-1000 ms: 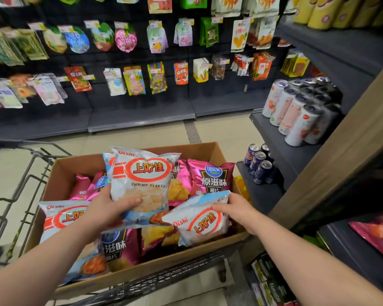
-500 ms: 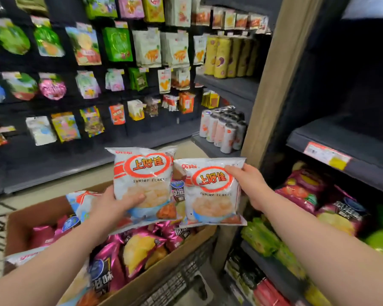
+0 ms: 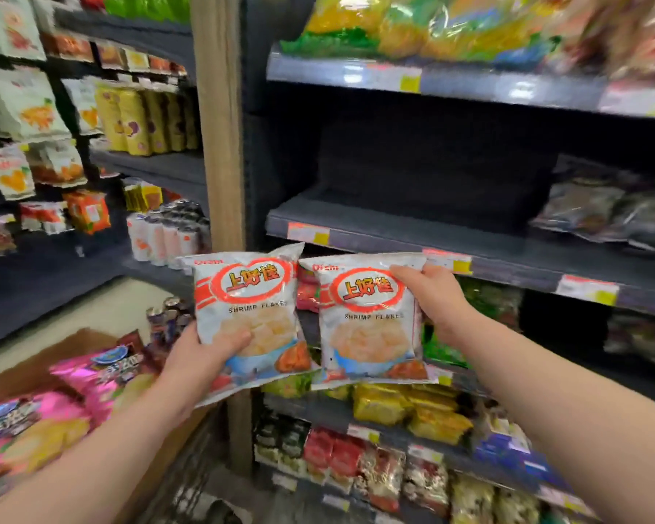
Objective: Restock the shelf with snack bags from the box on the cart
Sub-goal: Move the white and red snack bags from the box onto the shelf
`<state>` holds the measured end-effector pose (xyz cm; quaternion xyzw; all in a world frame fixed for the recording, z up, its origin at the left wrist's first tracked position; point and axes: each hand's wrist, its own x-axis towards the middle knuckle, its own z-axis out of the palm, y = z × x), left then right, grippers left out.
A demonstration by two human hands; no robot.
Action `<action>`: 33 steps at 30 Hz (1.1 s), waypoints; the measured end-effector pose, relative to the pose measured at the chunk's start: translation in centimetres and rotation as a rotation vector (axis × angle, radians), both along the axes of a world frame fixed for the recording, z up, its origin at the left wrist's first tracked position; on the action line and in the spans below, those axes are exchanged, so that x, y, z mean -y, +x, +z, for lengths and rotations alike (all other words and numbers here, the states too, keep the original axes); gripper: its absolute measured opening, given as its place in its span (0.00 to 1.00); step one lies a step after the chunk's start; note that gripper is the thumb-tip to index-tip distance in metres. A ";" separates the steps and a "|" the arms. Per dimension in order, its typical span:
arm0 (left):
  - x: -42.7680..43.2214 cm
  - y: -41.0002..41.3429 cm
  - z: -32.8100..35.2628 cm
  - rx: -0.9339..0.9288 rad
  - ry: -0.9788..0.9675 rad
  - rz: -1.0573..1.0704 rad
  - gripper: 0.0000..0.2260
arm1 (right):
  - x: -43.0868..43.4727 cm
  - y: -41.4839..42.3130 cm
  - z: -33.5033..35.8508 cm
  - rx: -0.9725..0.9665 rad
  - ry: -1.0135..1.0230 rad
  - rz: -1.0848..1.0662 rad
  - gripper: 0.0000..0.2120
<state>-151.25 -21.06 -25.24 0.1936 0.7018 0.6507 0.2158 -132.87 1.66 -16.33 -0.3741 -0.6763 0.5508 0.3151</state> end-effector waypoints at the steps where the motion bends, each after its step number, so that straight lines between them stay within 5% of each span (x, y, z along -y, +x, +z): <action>1: -1.5 1.0 0.3 -0.002 0.010 -0.039 0.13 | -0.8 1.8 0.5 0.003 0.015 -0.041 0.08; 5: -7.1 4.5 1.5 -0.014 0.034 -0.162 0.21 | -4.0 8.5 2.1 -0.010 0.015 -0.174 0.09; 20: -30.0 25.0 6.6 -0.122 0.147 -0.371 0.20 | -20.0 32.8 7.5 -0.069 0.088 -0.400 0.11; 33: -42.1 32.0 11.0 -0.223 0.152 -0.410 0.36 | -30.5 42.0 9.4 -0.136 0.099 -0.490 0.09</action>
